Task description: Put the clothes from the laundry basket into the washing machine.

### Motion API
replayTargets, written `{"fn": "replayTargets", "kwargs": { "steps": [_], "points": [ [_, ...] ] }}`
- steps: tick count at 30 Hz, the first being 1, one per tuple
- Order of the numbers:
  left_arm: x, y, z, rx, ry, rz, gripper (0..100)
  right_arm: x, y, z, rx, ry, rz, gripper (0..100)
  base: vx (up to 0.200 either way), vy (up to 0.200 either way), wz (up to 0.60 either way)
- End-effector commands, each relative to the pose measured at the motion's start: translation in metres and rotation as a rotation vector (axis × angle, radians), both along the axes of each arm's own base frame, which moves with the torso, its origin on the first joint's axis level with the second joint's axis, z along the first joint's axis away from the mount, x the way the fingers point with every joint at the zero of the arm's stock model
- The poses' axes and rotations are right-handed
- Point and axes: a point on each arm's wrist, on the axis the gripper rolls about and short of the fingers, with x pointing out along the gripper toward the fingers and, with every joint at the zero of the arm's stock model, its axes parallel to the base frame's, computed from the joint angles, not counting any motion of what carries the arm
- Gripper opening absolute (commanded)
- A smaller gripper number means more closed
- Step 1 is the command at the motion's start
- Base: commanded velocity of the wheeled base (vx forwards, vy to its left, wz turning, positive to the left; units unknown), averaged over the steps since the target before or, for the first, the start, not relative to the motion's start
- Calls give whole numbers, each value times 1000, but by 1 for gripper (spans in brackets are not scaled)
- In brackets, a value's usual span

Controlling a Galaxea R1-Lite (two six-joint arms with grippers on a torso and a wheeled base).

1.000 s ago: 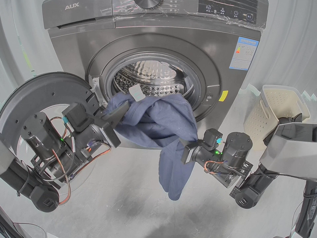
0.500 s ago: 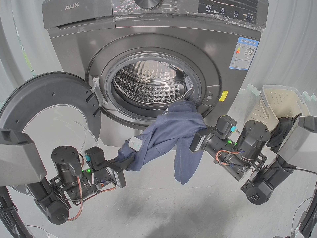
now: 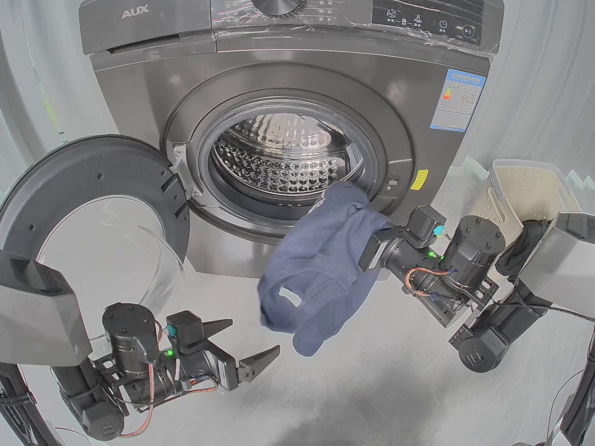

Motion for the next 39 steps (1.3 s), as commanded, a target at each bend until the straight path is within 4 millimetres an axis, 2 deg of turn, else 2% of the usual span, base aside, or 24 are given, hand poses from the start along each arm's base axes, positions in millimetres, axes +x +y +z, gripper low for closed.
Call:
{"fn": "replayTargets", "kwargs": {
  "steps": [1,3,8,9,21,28,39],
  "points": [
    [-23,1,15,-20,-28,-55,100,6,5,-12,-8,20,0,0,0,0,0],
    [-22,0,21,-39,-55,-58,100,5,7,-13,-11,24,6,0,0,0,0],
    [4,-16,32,-92,-135,-47,100,1,15,-16,-15,30,27,0,0,0,0],
    [13,-23,28,-93,-139,-52,100,1,18,-17,-13,29,32,0,0,0,0],
    [56,-65,-2,-92,-146,-82,100,-7,37,-13,1,17,68,0,0,0,0],
    [62,-81,-11,-84,-164,-110,100,-7,42,-16,4,22,56,0,0,0,0],
    [85,-94,-24,-97,-189,-97,100,-22,62,-18,22,38,91,0,0,0,0]
  ]
}}
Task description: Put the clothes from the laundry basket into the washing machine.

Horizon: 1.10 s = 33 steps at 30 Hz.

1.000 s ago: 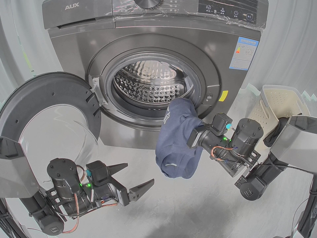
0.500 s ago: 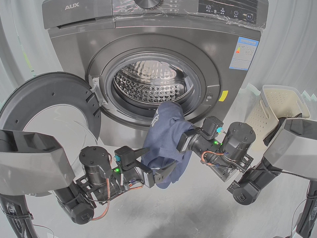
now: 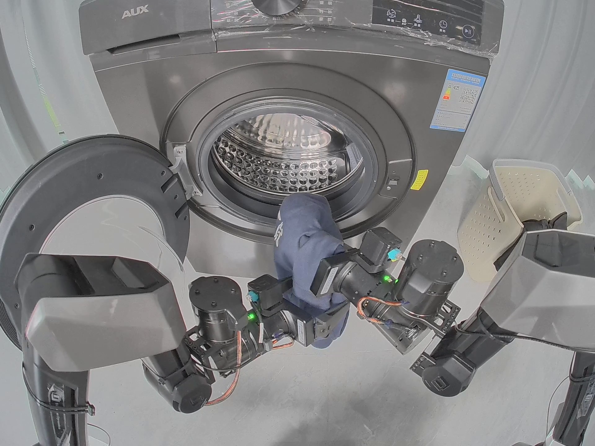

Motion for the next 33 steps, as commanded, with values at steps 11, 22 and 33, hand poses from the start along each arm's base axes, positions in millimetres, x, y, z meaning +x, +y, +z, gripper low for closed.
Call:
{"fn": "replayTargets", "kwargs": {
  "steps": [11,22,33],
  "points": [
    [36,-3,-18,-16,-25,124,100,-6,4,1,16,9,1,0,0,0,0],
    [46,18,5,-58,-62,239,0,5,-10,0,26,26,-62,0,0,0,0],
    [15,33,69,-179,-124,225,0,-2,-18,-41,-66,147,-69,0,0,0,0]
  ]
}}
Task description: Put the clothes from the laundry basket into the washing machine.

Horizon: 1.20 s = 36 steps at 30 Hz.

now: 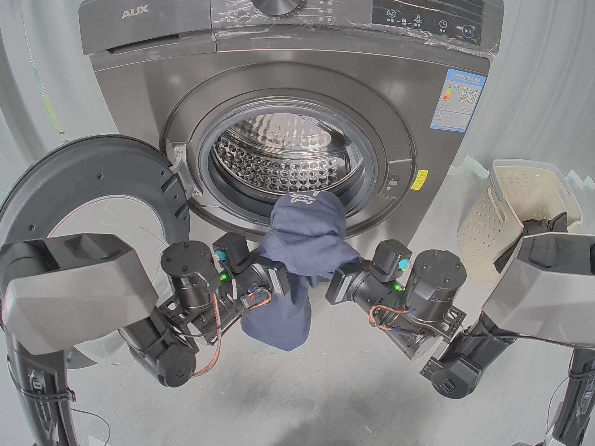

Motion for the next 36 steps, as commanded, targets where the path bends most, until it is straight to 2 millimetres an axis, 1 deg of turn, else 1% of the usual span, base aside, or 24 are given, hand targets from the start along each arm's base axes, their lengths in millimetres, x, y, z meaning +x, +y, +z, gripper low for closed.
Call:
{"fn": "replayTargets", "kwargs": {
  "steps": [1,2,4,8,9,11,12,13,14,15,18,19,20,22,26,28,30,32,36],
  "points": [
    [-15,6,34,-52,-60,-9,0,-4,-1,-23,-51,66,6,0,0,0,0],
    [-17,8,39,-60,-73,-9,0,-7,0,-28,-64,79,14,0,0,0,0],
    [-20,9,42,-62,-75,-11,0,-8,2,-31,-69,81,25,0,0,0,0],
    [-25,9,41,-56,-66,-18,0,-15,8,-28,-64,72,57,0,0,0,0],
    [-27,10,39,-51,-56,-20,0,-18,10,-26,-58,66,68,100,0,0,0],
    [-30,12,39,-48,-49,-22,0,-23,11,-23,-57,67,77,100,0,0,0],
    [-32,14,38,-51,-42,-22,0,-29,7,-21,-66,74,81,100,0,0,0],
    [-32,14,38,-51,-42,-22,0,-29,7,-21,-66,74,81,100,0,0,0],
    [-37,17,39,-59,-29,-25,0,-41,-5,-15,-87,82,87,100,0,0,0],
    [-38,18,41,-62,-31,-24,0,-46,-8,-13,-95,85,95,100,0,0,0],
    [-50,29,53,-72,-44,-21,0,-81,-34,-11,-174,114,189,100,0,0,0],
    [-50,30,54,-73,-45,-21,0,-82,-35,-11,-178,115,193,100,0,0,0],
    [-58,35,56,-72,-40,-22,0,-99,-49,-11,-222,128,250,100,0,0,0],
    [-65,39,53,-64,-20,-25,0,-110,-62,-11,-249,139,274,100,0,0,0],
    [-69,39,49,-27,-23,-26,0,-116,-79,-12,-272,161,250,100,0,0,0],
    [-69,39,49,-25,-20,-23,0,-115,-82,-12,-270,162,238,100,0,0,0],
    [-70,44,45,-16,-4,-13,0,-104,-94,-12,-277,166,170,100,0,0,0],
    [-70,45,44,-10,1,-10,0,-102,-98,-10,-269,160,153,100,0,0,0],
    [-78,46,36,25,27,-18,0,-100,-96,-9,-261,154,151,100,0,0,0]
  ]
}}
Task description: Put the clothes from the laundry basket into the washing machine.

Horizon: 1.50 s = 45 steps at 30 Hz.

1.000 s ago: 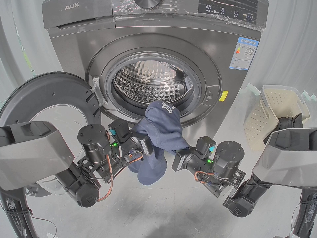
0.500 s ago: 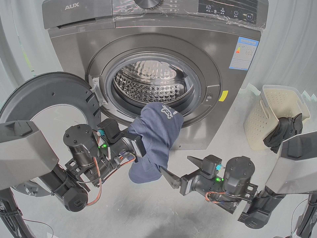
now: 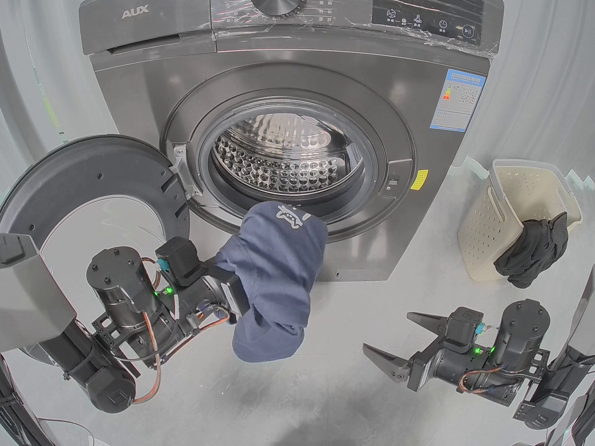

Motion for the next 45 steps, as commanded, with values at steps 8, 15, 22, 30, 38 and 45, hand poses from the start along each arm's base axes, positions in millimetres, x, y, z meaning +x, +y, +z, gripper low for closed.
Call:
{"fn": "replayTargets", "kwargs": {
  "steps": [8,15,22,30,38,45],
  "points": [
    [-6,2,-5,38,12,-4,0,4,-3,6,23,-20,-18,100,75,0,0],
    [-8,1,-7,60,10,-8,0,0,0,5,22,-13,-4,100,200,0,0],
    [-9,-4,-14,84,18,-22,0,-1,1,3,17,-5,0,100,200,0,0],
    [-15,-15,-20,103,33,-26,0,-3,2,2,16,2,9,100,25,0,0],
    [-18,-16,-23,112,47,-37,0,-8,6,2,16,4,34,100,150,0,0],
    [-19,-18,-23,112,45,-43,0,-18,8,-1,1,28,70,100,0,0,0]
  ]
}}
